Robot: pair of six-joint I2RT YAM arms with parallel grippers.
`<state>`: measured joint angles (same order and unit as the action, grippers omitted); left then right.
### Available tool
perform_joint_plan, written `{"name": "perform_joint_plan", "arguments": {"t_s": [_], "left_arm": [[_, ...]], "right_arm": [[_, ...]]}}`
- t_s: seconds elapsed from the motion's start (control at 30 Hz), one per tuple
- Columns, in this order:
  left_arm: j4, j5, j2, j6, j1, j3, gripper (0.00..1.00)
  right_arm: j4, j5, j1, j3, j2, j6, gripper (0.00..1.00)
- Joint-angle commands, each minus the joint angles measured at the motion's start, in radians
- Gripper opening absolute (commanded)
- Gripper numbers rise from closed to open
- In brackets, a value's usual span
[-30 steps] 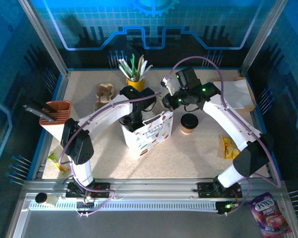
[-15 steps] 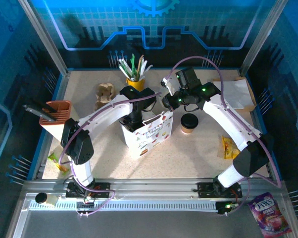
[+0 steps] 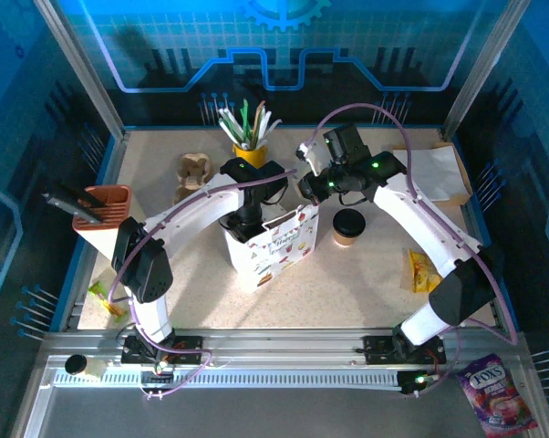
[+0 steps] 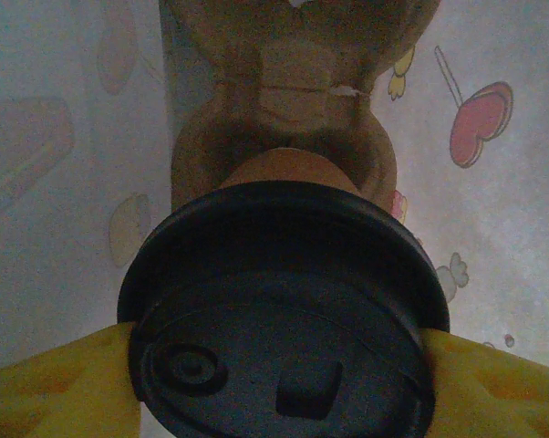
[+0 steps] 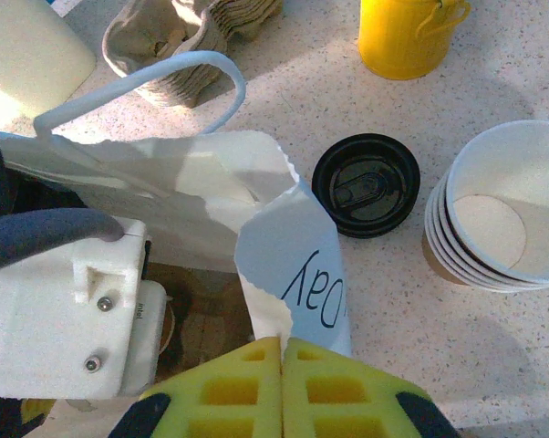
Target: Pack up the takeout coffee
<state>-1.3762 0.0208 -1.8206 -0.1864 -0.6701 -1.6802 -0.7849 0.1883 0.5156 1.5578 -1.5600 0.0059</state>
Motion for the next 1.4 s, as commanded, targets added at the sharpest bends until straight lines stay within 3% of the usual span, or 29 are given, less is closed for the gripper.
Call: {"name": "perform_joint_plan", "arguments": {"t_s": [0.0, 1.37], "left_arm": [[0.003, 0.002, 0.014, -0.009, 0.007, -0.025, 0.53], [0.002, 0.007, 0.017, -0.016, 0.017, -0.003, 0.52]], "right_arm": [[-0.01, 0.001, -0.012, 0.011, -0.022, -0.016, 0.08], [-0.013, 0.004, -0.012, 0.016, -0.028, -0.017, 0.08]]}}
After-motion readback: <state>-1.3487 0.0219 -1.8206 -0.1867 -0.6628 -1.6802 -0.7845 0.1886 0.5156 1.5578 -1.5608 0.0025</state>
